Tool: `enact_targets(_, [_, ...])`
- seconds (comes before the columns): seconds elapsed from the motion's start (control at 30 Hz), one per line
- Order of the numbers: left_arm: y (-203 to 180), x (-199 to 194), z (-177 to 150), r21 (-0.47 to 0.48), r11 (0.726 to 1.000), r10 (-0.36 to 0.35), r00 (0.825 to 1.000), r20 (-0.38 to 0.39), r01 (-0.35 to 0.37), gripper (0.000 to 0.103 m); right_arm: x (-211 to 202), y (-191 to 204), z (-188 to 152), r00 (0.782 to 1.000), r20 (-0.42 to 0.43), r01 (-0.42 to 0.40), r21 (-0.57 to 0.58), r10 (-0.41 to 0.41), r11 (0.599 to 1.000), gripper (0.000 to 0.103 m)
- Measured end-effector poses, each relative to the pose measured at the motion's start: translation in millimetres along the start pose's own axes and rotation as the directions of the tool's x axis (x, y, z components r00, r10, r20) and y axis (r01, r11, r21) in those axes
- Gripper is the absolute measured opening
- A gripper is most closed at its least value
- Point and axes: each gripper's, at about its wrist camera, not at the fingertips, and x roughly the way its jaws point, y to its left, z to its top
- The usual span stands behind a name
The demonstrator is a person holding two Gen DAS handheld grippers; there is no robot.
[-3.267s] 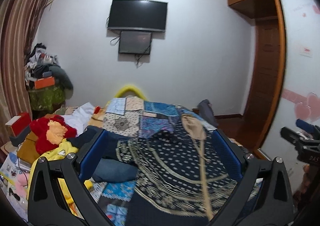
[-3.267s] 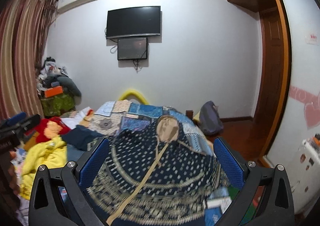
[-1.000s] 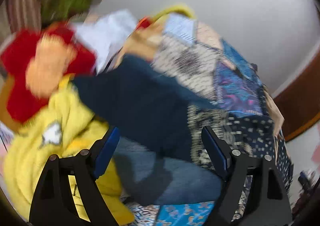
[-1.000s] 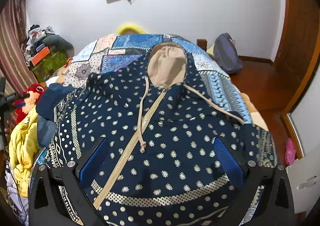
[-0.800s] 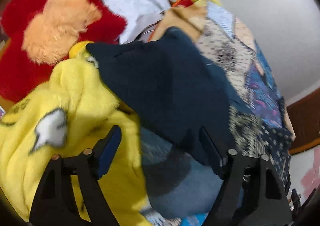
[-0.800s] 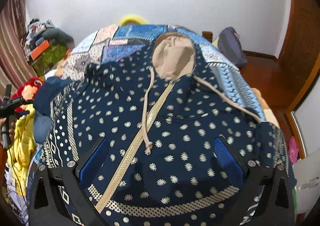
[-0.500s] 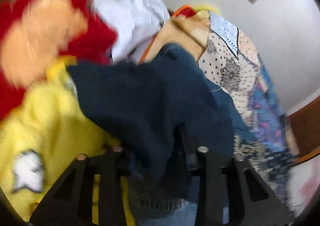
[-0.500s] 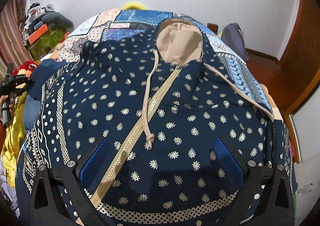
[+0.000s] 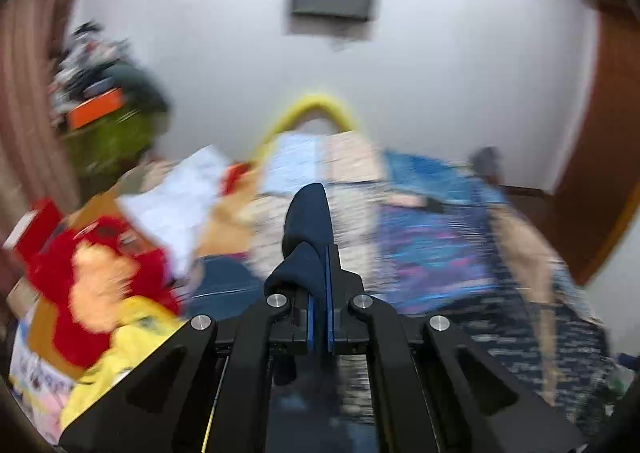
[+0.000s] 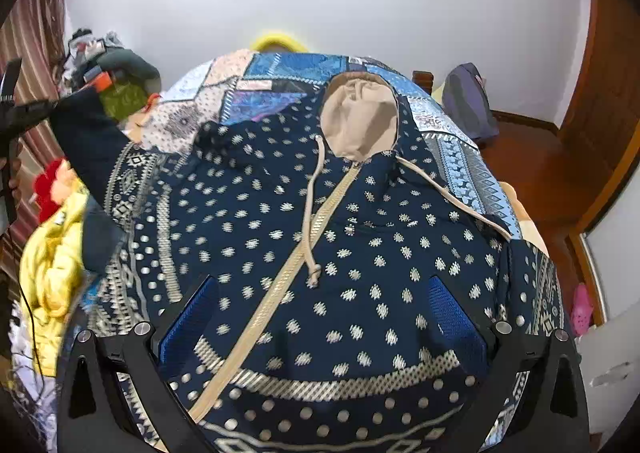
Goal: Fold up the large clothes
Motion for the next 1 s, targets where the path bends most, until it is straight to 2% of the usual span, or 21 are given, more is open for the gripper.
enact_targets(0.1, [-69, -8, 4, 0.083, 0.988, -0.128, 0.992, 0.005, 0.127, 0.003, -18, -3, -4, 1.000, 0.009, -0.023, 0.014, 0.022, 1.000, 0.103])
enact_targets(0.2, [-136, -10, -15, 0.159, 0.955, -0.242, 0.968, -0.061, 0.249, 0.003, -31, -7, -9, 1.000, 0.017, -0.004, 0.008, 0.004, 1.000, 0.103])
enact_targets(0.33, [-207, 10, -79, 0.259, 0.907, -0.275, 0.933, -0.232, 0.332, 0.003, -49, -22, -18, 1.000, 0.018, 0.005, 0.034, -0.006, 0.999, 0.103])
enact_targets(0.4, [-236, 31, -121, 0.279, 0.888, -0.267, 0.904, -0.334, 0.365, 0.003, -55, -31, -25, 1.000, 0.010, 0.008, 0.050, -0.009, 0.999, 0.103])
enact_targets(0.53, [-261, 63, -181, 0.288, 0.879, -0.215, 0.854, -0.474, 0.381, 0.003, -56, -47, -37, 0.999, -0.038, 0.041, 0.060, -0.038, 0.997, 0.103])
enact_targets(0.57, [-262, 66, -191, 0.285, 0.884, -0.202, 0.852, -0.482, 0.371, 0.003, -56, -48, -39, 0.998, -0.047, 0.046, 0.058, -0.043, 0.997, 0.103])
enact_targets(0.6, [-257, 64, -194, 0.283, 0.888, -0.206, 0.863, -0.461, 0.363, 0.004, -56, -49, -41, 0.997, -0.053, 0.054, 0.052, -0.051, 0.997, 0.103])
enact_targets(0.63, [-254, 60, -193, 0.273, 0.888, -0.218, 0.862, -0.458, 0.370, 0.008, -56, -50, -43, 0.997, -0.056, 0.059, 0.046, -0.056, 0.997, 0.103])
enact_targets(0.67, [-250, 58, -192, 0.255, 0.885, -0.236, 0.848, -0.475, 0.389, 0.016, -56, -49, -44, 0.996, -0.060, 0.061, 0.039, -0.059, 0.997, 0.103])
enact_targets(0.73, [-240, 52, -190, 0.202, 0.874, -0.288, 0.808, -0.514, 0.441, 0.029, -55, -47, -45, 0.996, -0.063, 0.062, 0.025, -0.060, 0.998, 0.103])
enact_targets(0.77, [-233, 44, -187, 0.185, 0.866, -0.316, 0.796, -0.517, 0.464, 0.039, -53, -44, -44, 0.996, -0.064, 0.060, 0.018, -0.059, 0.998, 0.103])
enact_targets(0.8, [-226, 35, -183, 0.179, 0.862, -0.330, 0.793, -0.512, 0.474, 0.044, -51, -41, -42, 0.997, -0.064, 0.055, 0.014, -0.054, 0.998, 0.103])
enact_targets(0.83, [-217, 24, -181, 0.178, 0.859, -0.343, 0.797, -0.496, 0.481, 0.054, -48, -38, -40, 0.997, -0.064, 0.048, 0.011, -0.047, 0.999, 0.103])
enact_targets(0.87, [-206, 12, -176, 0.186, 0.860, -0.345, 0.811, -0.472, 0.475, 0.063, -45, -33, -37, 0.997, -0.064, 0.037, 0.008, -0.036, 0.999, 0.103])
enact_targets(0.93, [-188, -3, -166, 0.204, 0.871, -0.332, 0.841, -0.427, 0.447, 0.070, -36, -20, -30, 0.998, -0.065, 0.010, -0.007, -0.010, 1.000, 0.103])
enact_targets(1.0, [-166, -10, -158, 0.223, 0.888, -0.297, 0.872, -0.390, 0.402, 0.071, -24, -3, -23, 0.997, -0.075, -0.012, -0.034, 0.009, 0.999, 0.103])
